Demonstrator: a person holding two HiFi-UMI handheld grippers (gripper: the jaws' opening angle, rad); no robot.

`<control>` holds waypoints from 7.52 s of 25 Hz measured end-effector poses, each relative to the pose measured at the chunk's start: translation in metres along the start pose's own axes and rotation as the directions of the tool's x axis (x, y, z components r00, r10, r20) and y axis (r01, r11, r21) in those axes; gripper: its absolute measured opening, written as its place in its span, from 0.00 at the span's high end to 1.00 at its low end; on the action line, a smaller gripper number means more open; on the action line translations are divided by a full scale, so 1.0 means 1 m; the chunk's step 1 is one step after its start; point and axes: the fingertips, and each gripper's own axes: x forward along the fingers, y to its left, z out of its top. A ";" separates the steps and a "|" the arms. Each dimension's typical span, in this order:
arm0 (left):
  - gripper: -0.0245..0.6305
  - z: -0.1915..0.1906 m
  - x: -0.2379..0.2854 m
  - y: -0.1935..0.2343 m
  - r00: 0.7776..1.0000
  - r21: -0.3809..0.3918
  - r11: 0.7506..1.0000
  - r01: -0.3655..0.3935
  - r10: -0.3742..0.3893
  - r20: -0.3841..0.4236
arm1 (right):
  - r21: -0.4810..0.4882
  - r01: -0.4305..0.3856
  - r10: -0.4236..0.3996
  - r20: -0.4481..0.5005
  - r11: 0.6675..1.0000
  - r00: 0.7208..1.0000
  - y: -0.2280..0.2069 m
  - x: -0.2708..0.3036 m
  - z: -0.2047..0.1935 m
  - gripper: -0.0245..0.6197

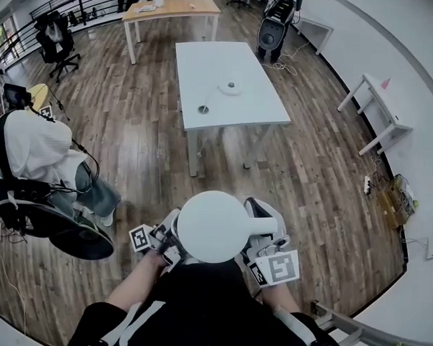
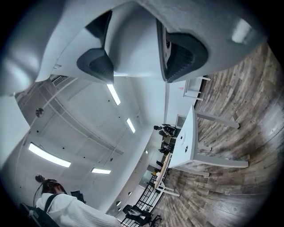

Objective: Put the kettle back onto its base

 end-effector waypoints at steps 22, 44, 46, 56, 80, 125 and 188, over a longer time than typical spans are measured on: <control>0.38 0.077 0.173 0.089 1.000 0.035 0.999 -0.009 0.009 0.020 | 0.019 -0.040 0.039 0.028 0.999 0.999 -0.174 0.122 -0.023 0.95; 0.38 0.145 0.248 0.156 0.998 -0.030 0.999 -0.038 0.039 0.040 | 0.029 -0.027 0.028 -0.047 0.999 0.999 -0.253 0.212 -0.062 0.95; 0.38 0.165 0.262 0.159 0.999 -0.033 0.999 -0.035 0.036 0.028 | 0.024 -0.017 0.018 -0.045 1.000 0.999 -0.260 0.233 -0.063 0.95; 0.38 0.265 0.307 0.167 1.000 -0.033 0.999 -0.024 0.024 0.008 | 0.004 -0.008 0.008 -0.039 1.000 0.999 -0.273 0.338 -0.073 0.95; 0.38 0.348 0.392 0.204 1.000 -0.022 1.000 -0.019 0.019 -0.016 | -0.014 0.005 -0.005 -0.041 1.000 0.999 -0.340 0.436 -0.089 0.95; 0.40 0.499 0.461 0.340 0.917 0.251 0.896 -0.365 0.300 0.262 | 0.052 -0.017 0.022 -0.101 0.999 0.995 -0.470 0.595 -0.228 0.95; 0.97 0.478 0.431 0.338 0.835 0.431 0.721 -0.542 0.404 0.374 | 0.015 0.049 -0.046 -0.126 0.999 0.991 -0.466 0.570 -0.284 0.93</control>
